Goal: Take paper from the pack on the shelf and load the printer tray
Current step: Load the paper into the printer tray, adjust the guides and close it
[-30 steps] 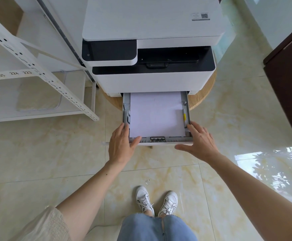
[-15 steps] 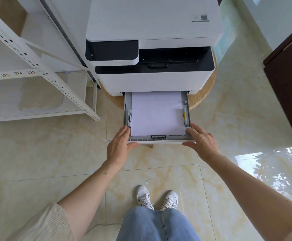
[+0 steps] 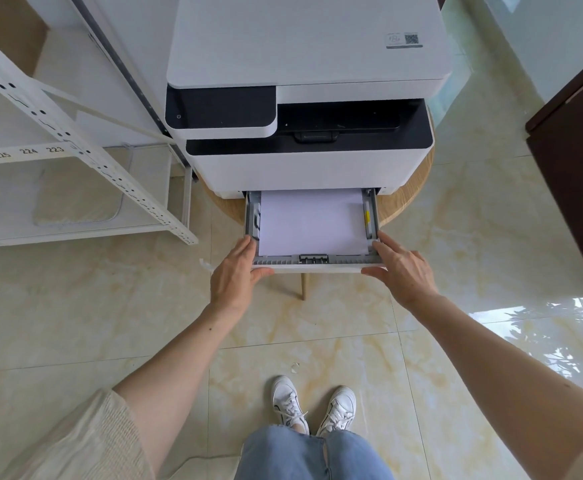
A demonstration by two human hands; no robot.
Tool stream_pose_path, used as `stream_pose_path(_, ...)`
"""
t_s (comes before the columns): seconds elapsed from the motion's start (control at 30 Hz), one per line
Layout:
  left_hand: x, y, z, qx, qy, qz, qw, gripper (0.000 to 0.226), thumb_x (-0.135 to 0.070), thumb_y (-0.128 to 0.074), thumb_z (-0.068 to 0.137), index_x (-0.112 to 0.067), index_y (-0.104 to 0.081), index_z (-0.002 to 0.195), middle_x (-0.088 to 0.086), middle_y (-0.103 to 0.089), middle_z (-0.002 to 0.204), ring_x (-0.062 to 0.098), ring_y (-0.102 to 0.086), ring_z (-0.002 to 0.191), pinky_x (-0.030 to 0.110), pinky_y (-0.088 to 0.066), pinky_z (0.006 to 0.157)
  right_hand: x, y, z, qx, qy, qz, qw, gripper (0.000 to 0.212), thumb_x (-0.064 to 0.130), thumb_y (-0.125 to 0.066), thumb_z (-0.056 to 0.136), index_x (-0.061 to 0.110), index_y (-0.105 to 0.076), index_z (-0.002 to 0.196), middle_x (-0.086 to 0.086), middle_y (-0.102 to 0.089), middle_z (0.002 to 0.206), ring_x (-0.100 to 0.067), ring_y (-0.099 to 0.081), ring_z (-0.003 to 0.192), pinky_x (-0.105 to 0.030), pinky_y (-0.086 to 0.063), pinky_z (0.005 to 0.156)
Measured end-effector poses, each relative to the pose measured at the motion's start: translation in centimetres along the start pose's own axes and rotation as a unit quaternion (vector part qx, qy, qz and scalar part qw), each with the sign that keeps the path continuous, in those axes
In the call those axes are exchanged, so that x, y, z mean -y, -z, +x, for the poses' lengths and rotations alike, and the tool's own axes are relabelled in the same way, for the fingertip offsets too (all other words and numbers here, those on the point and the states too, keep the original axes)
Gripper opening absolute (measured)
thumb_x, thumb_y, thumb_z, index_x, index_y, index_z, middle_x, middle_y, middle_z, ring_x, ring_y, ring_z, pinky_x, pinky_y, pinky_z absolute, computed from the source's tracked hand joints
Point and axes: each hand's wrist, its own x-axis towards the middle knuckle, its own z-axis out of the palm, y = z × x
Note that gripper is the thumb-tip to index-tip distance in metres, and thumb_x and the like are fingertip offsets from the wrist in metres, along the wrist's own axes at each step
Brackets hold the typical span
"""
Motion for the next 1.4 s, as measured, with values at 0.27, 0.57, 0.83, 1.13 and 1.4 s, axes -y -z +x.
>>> stream_pose_path(0.27,-0.3,-0.1,3.0,-0.040,-0.010,-0.024,0.999,0.067,-0.036,-0.073,0.079,0.000,-0.053,0.132,0.016,-0.048,0.145,0.027,-0.045,0.135,0.037,-0.039,0.108,-0.6,-0.4,3.0,-0.064,-0.009,-0.044,0.997,0.046,0.050,-0.063,0.085,0.015,-0.061,0.117,0.002,-0.048,0.145,-0.029,-0.055,0.116,-0.044,-0.038,0.096)
stream_pose_path(0.57,0.3,0.4,5.0,-0.115,0.007,-0.033,0.993,0.075,-0.039,-0.080,0.070,-0.002,-0.055,0.130,0.013,-0.051,0.143,0.028,-0.048,0.131,0.040,-0.043,0.106,-1.0,-0.5,4.2,-0.157,-0.076,-0.002,0.985,0.060,0.055,-0.072,0.075,0.014,-0.051,0.113,-0.007,-0.058,0.121,-0.031,-0.053,0.108,-0.044,-0.042,0.091)
stream_pose_path(0.83,3.5,1.6,4.6,-0.190,0.053,-0.076,0.977,0.094,-0.036,-0.089,0.059,-0.004,-0.046,0.137,0.013,-0.049,0.143,0.030,-0.043,0.133,0.037,-0.036,0.109,-3.1,0.5,4.0,-0.148,-0.104,0.069,0.981,0.073,0.046,-0.079,0.072,0.009,-0.048,0.127,-0.015,-0.061,0.123,-0.034,-0.054,0.115,-0.046,-0.047,0.092)
stream_pose_path(1.13,4.1,1.6,7.0,-0.149,0.116,-0.190,0.963,0.123,-0.044,-0.090,0.054,-0.016,-0.021,0.152,0.005,-0.034,0.155,0.022,-0.032,0.143,0.034,-0.028,0.114,-3.4,0.6,6.0,-0.137,-0.134,0.107,0.976,0.089,0.051,-0.078,0.071,0.007,-0.038,0.138,-0.019,-0.057,0.130,-0.037,-0.052,0.119,-0.048,-0.047,0.092)
stream_pose_path(1.4,4.6,1.9,10.0,-0.150,0.068,-0.301,0.939,0.121,-0.036,-0.095,0.044,-0.032,-0.025,0.144,-0.010,-0.049,0.142,0.004,-0.041,0.133,0.027,-0.034,0.110,-3.8,1.3,8.5,-0.138,-0.114,0.161,0.971,0.089,0.046,-0.081,0.070,0.015,-0.035,0.140,-0.018,-0.059,0.126,-0.039,-0.055,0.113,-0.047,-0.049,0.085)
